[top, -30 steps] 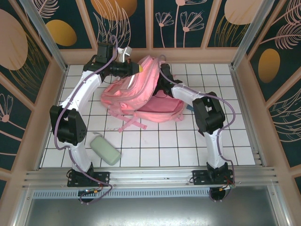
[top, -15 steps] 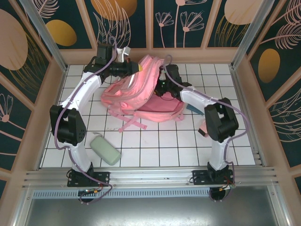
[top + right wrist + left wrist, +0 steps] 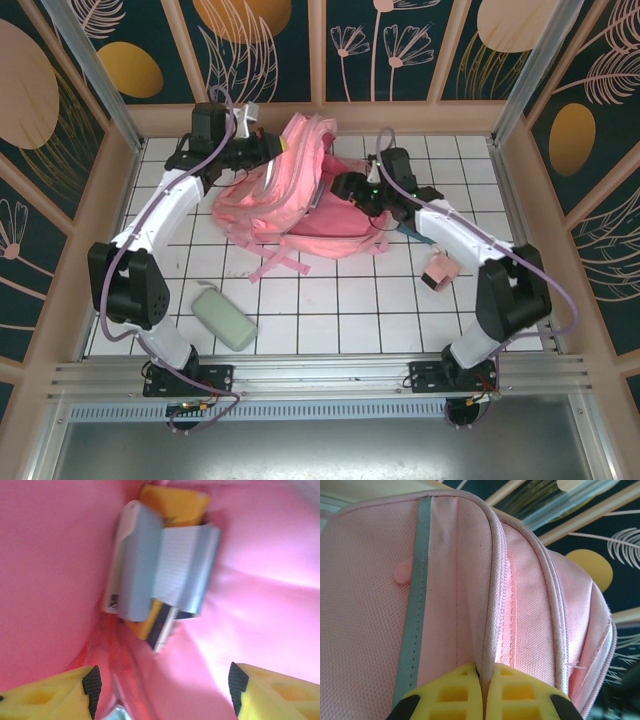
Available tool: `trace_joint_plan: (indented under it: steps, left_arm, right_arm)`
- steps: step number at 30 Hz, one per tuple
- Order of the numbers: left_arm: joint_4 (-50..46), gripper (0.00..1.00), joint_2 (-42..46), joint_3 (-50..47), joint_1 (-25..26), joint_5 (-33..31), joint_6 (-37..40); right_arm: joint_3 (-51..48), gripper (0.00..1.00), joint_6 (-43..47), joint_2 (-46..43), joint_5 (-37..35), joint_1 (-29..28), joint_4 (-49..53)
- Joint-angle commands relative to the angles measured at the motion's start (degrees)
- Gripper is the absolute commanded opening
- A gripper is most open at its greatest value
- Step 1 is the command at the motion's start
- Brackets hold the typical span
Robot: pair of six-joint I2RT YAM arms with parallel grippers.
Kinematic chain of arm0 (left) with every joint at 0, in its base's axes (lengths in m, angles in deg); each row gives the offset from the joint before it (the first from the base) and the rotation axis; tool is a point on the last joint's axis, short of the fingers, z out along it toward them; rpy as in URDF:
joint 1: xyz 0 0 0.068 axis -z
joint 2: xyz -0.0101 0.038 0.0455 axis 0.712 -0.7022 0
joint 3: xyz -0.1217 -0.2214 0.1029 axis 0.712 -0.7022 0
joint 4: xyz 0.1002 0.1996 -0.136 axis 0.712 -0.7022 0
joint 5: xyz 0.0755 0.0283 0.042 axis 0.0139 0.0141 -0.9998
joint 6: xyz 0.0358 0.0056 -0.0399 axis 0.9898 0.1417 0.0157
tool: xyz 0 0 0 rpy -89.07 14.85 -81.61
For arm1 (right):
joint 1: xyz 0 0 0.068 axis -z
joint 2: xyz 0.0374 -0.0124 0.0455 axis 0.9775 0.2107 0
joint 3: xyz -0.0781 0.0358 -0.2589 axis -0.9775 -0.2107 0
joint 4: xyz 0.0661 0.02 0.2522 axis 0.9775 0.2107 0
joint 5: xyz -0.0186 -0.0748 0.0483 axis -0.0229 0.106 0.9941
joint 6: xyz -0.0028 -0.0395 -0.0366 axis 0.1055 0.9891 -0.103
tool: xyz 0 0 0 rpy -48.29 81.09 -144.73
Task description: Pack the student bag
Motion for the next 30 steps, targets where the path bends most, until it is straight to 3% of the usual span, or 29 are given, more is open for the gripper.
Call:
trace_joint_plan:
  steps: [1, 8, 12, 16, 18, 30]
  left_arm:
    - [8.35, 0.0, 4.69, -1.63, -1.57, -6.91, 1.1]
    - [15.29, 0.0, 8.3, -9.16, -1.53, -4.26, -2.47]
    - [18.75, 0.0, 9.83, -12.93, -1.37, -3.83, -4.12]
    - [23.74, 0.0, 10.87, -17.01, -0.76, -3.03, -7.16]
    - [26.3, 0.0, 11.16, -19.29, -0.36, -2.52, -8.94]
    - [28.12, 0.0, 12.38, -20.6, 0.01, -1.12, -9.86]
  right_arm:
    - [0.5, 0.74, 3.3, -7.79, -12.61, 1.03, 12.43]
    - [2.12, 0.85, -0.92, -14.99, -27.68, 4.49, 33.33]
    - [-0.9, 0.89, -8.39, -17.83, -24.53, 10.76, 41.61]
    - [-2.99, 0.92, -13.57, -20.32, -24.63, 12.78, 47.8]
    - [-3.87, 0.98, -13.83, -20.89, -24.52, 13.49, 48.91]
    - [-10.86, 0.99, -11.81, -16.73, -22.47, 17.64, 48.6]
